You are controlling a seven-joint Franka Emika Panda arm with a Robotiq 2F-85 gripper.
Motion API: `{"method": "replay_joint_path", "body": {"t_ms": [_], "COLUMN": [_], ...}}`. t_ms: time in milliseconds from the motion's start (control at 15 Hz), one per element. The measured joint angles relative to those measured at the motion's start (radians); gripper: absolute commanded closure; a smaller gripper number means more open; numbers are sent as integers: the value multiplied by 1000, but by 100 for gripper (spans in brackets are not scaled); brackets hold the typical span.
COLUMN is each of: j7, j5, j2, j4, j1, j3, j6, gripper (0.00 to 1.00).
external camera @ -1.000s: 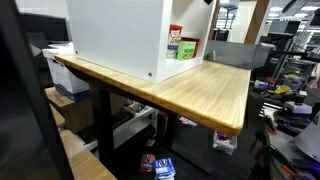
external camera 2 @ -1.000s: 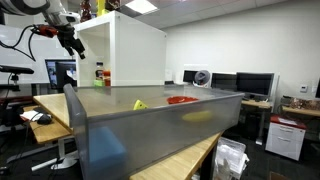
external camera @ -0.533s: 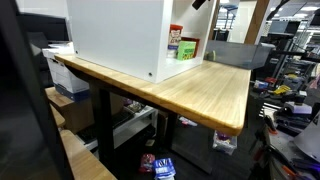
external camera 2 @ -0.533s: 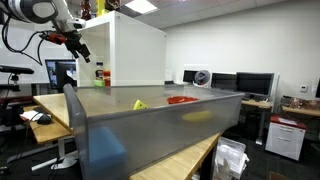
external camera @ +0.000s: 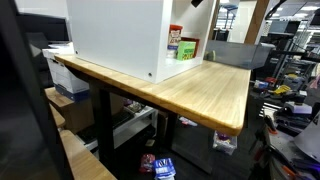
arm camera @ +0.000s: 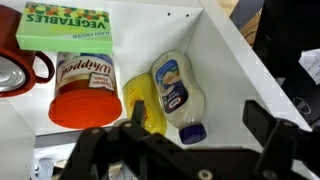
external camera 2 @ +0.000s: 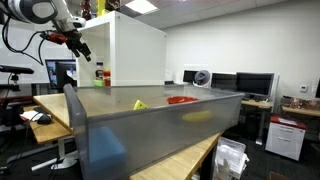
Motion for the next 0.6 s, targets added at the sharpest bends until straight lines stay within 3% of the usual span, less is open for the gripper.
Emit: {"method": "replay_joint_path", "body": {"t_ms": [600], "j7": [34], "j5": [8], "j2": [94], "j4": [-35], "j1": [2], "j3": [43], "j6": [175], "gripper": [0]}}
